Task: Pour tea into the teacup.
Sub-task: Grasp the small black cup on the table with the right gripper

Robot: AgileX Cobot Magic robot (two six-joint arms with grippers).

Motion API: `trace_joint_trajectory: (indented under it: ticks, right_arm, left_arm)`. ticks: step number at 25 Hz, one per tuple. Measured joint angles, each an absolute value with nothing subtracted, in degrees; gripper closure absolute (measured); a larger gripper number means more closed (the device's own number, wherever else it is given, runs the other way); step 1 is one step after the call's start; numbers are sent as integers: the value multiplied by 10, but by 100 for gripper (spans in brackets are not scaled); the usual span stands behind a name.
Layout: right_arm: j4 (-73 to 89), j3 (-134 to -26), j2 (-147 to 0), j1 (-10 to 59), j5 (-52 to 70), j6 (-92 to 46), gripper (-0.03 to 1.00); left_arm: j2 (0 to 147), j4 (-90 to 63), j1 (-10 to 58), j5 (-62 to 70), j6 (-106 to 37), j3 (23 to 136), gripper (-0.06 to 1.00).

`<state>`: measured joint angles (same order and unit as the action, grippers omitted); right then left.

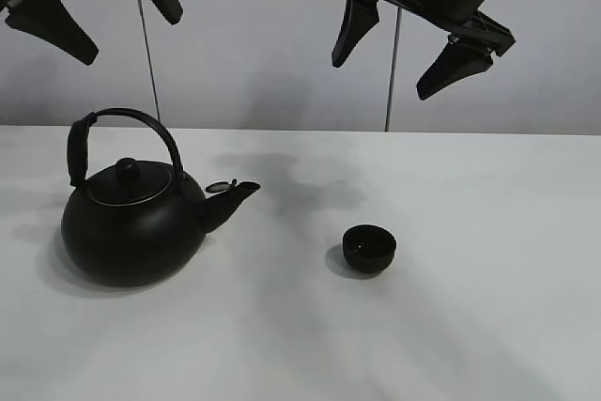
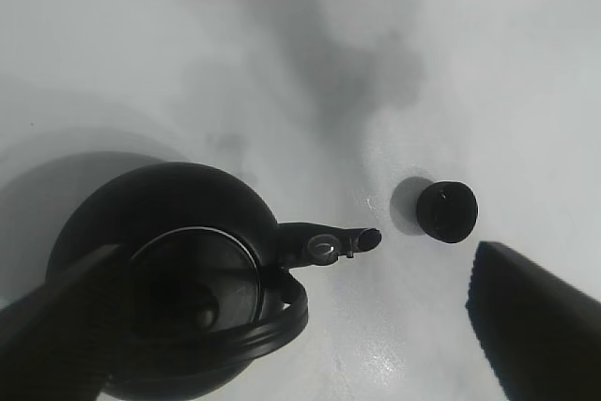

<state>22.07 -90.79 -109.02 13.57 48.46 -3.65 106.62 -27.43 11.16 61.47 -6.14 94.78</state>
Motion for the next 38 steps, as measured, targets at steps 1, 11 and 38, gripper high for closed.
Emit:
trace_joint_trajectory:
  ticks: [1, 11, 38]
  right_arm:
    - [221, -908, -1090, 136, 485, -36, 27]
    - [221, -908, -1090, 136, 481, -37, 27]
    - [-21, -783, -1169, 261, 433, -11, 27]
  left_arm:
    - [1066, -274, 112, 615, -61, 948, 25]
    - [1066, -274, 112, 615, -61, 948, 25]
    - [1066, -273, 112, 614, -61, 948, 25]
